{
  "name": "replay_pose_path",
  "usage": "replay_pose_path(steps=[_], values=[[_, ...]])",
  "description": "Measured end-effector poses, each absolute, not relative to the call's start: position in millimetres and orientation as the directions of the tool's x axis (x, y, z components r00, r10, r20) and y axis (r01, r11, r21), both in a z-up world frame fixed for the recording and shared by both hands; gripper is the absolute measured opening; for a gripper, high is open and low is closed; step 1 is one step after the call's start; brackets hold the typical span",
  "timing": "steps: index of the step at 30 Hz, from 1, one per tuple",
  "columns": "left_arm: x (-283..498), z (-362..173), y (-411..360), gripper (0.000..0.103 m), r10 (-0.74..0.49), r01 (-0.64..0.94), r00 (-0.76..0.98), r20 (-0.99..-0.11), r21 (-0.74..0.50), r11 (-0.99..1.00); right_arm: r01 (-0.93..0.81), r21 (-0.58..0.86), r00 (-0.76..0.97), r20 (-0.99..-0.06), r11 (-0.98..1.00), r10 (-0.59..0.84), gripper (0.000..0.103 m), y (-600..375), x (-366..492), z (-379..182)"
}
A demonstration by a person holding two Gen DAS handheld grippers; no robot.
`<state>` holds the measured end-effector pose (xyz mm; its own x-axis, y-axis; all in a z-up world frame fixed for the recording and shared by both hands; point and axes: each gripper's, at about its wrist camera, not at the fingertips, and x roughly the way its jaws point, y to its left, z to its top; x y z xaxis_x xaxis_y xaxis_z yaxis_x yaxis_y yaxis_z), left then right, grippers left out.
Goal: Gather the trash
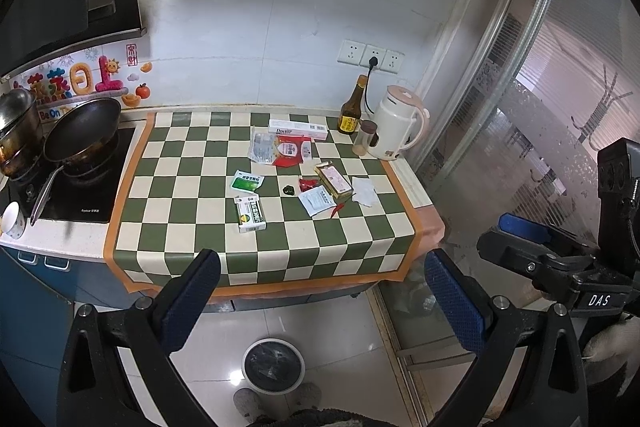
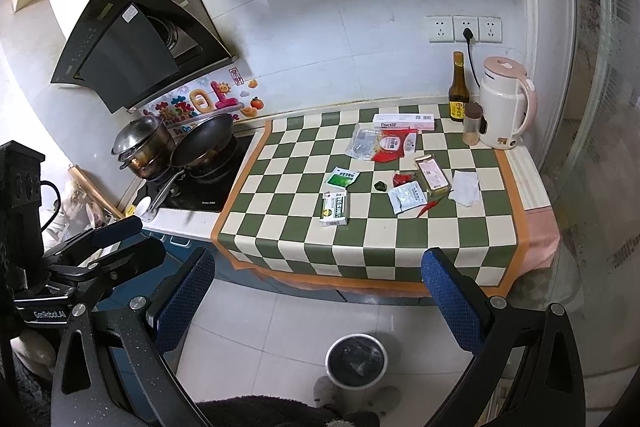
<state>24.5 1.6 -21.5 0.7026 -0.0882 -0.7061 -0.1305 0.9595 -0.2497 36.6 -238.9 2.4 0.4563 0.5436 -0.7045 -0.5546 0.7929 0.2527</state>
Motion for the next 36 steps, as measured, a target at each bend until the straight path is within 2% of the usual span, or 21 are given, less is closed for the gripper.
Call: replay_pose_path(steps=[18,20,25,27,29,33,34,36], values=[[15,-32,-4,0.103,-0.113,-0.111,0.688,-0.717,-0.258,0.960,-0.539,0.262,0.452,-0.712,0.800,0.538,0.103,-239,34,-4],[22,-38,-3,0.103,-0.059,-0.140,0.678,-0.733,-0.208,0.968,-0.525,0.269,0.451,-0.717,0.808,0.532,0.103,-237,32,-7],[64,-68,5,0.103,0.275,-0.302,0.630,-0.726,0.097,0.948,-0.403,0.252,0.511,-0.736,0.880,0.444,0.103,-234,44,-24],[92,-89,16,0.103,0.310,-0.336,0.583,-0.751,0.125,0.933,-0.344,0.229,0.533,-0.751,0.911,0.390,0.103,-233,64,-36],[120,-113,35,0.103,0.297,-0.362,0.526,-0.797,0.106,0.926,-0.289,0.198,0.539,-0.775,0.937,0.330,0.103,-233,98,-52],[186,-175,68,0.103,0.192,-0.428,0.401,-0.896,0.002,0.904,-0.223,0.181,0.493,-0.827,0.958,0.271,0.103,-237,176,-97],[202,-191,74,0.103,0.172,-0.449,0.371,-0.912,-0.014,0.893,-0.218,0.181,0.478,-0.837,0.959,0.267,0.101,-239,199,-109],[230,-219,82,0.103,0.134,-0.477,0.324,-0.937,-0.039,0.878,-0.208,0.177,0.452,-0.855,0.962,0.255,0.089,-237,249,-137]])
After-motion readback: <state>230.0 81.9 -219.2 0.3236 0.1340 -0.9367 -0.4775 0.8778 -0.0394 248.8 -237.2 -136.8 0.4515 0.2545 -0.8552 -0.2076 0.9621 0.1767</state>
